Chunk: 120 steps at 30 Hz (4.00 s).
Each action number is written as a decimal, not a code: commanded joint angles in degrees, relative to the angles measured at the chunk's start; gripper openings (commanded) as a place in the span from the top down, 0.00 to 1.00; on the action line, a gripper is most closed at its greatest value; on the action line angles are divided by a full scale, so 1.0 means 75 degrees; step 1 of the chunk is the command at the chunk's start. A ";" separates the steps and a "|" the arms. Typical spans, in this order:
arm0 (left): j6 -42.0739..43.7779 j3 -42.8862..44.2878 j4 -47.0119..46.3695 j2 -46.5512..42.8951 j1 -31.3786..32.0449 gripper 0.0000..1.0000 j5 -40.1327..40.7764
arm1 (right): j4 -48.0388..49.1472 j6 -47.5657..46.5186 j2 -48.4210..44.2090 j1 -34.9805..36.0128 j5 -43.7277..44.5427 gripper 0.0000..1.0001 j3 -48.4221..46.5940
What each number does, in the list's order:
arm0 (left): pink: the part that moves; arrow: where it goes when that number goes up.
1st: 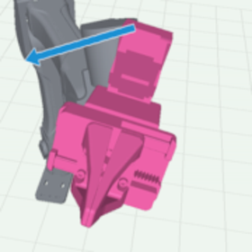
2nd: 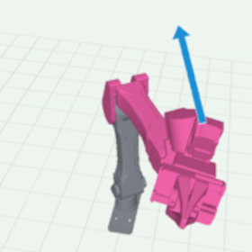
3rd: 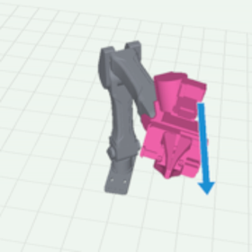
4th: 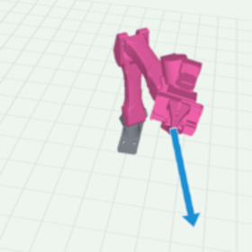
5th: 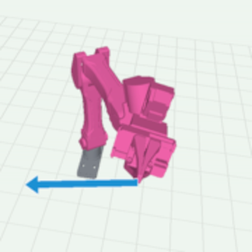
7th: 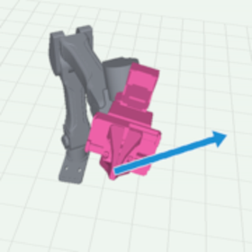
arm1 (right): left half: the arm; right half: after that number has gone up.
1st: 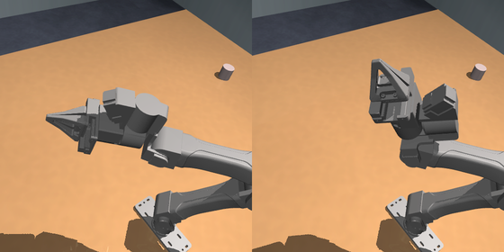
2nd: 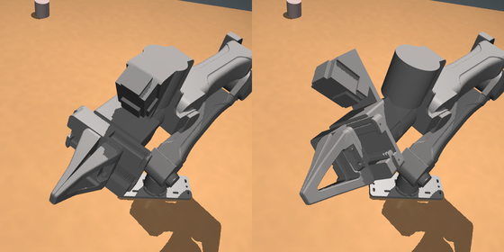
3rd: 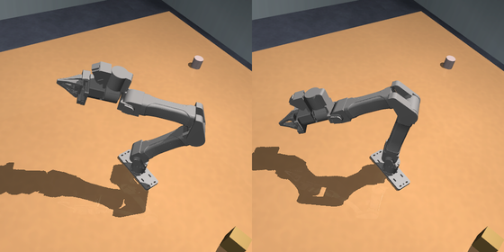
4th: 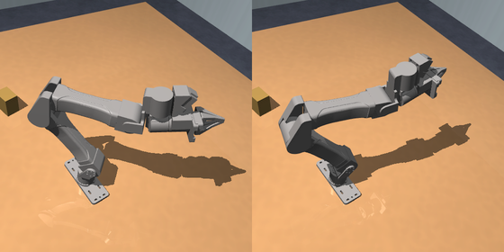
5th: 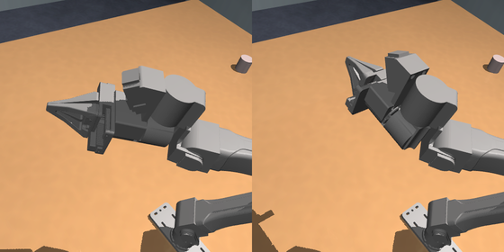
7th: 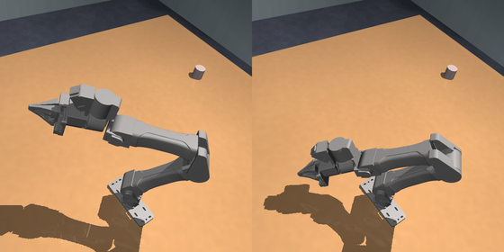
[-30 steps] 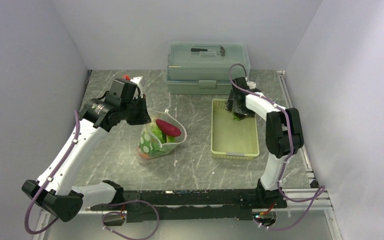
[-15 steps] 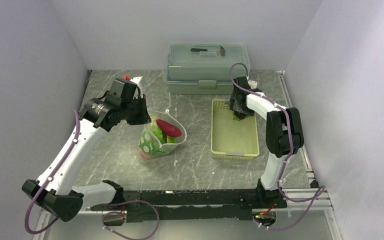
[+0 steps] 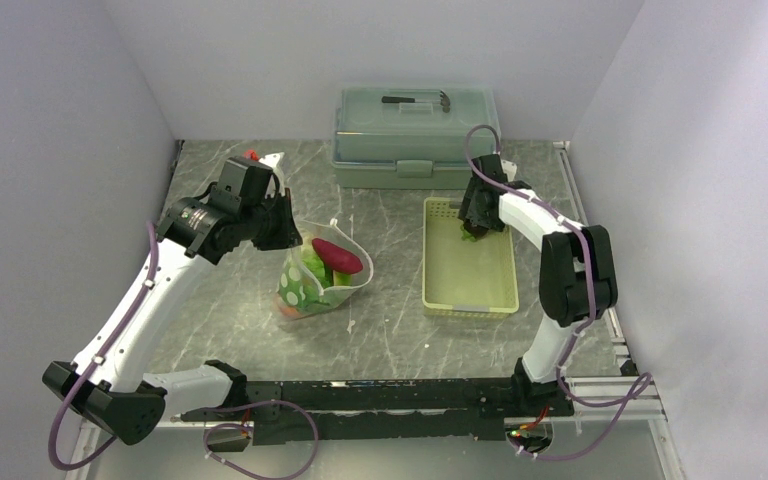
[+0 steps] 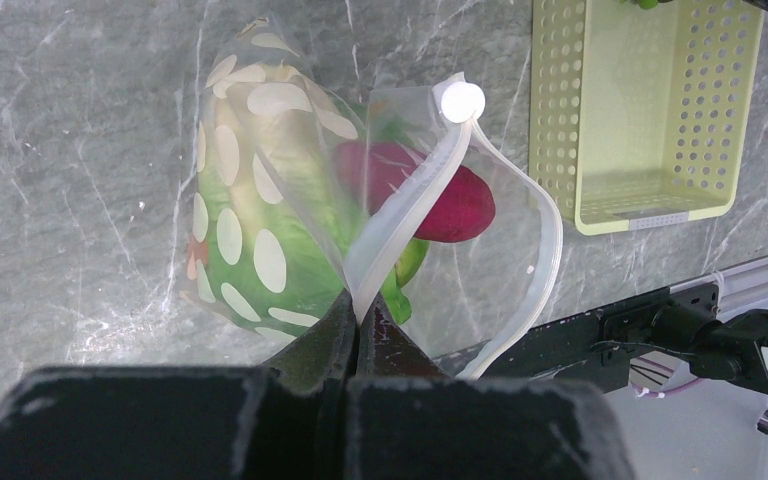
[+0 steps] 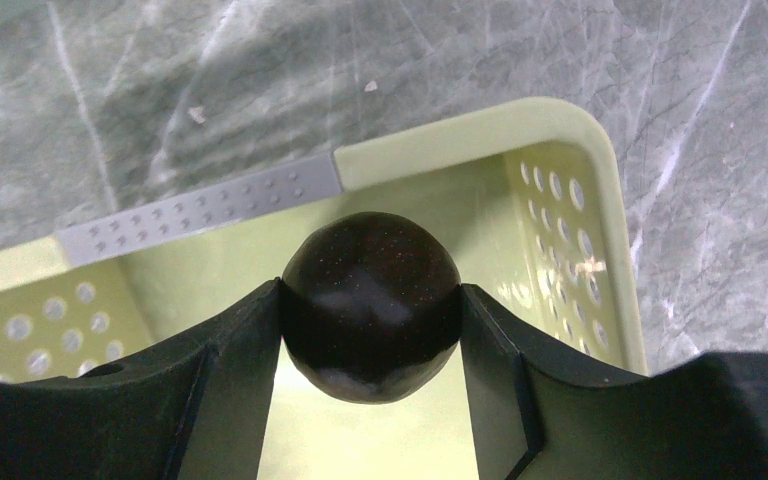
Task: Place the food in the zip-top bag and seal the zipper
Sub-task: Pick up the fake fruit from the bin, then place the fake fruit in the zipper food storage bag.
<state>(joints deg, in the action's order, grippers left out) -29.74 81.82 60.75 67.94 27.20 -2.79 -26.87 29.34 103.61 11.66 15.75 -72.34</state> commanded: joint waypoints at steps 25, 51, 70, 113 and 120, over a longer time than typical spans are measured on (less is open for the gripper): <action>-0.0095 -0.0075 -0.0601 -0.0124 -0.0029 1.00 -0.0283 | 0.1263 -0.0174 -0.4278 0.0483 -0.4032 0.82 0.0690; -0.0055 0.0077 -0.0667 0.0153 -0.0029 1.00 -0.0434 | 0.1798 -0.1958 -0.4186 0.3585 -0.5419 0.82 -0.0328; -0.0104 0.0048 -0.0747 0.0152 -0.0029 1.00 -0.0564 | 0.2165 -0.2911 -0.2703 0.4984 -0.5306 0.81 -0.0709; -0.0189 -0.0087 -0.0685 -0.0106 -0.0031 1.00 -0.0601 | 0.1506 -0.2544 -0.2051 0.5851 -0.3866 0.14 -0.0810; -0.0173 -0.0071 -0.0706 -0.0043 -0.0029 1.00 -0.0613 | 0.0948 -0.2531 -0.2597 0.5851 -0.2861 0.12 -0.1066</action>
<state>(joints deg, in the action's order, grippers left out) -29.89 80.88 58.11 69.08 27.18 -6.26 -18.00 9.69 88.71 55.29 -11.88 -77.08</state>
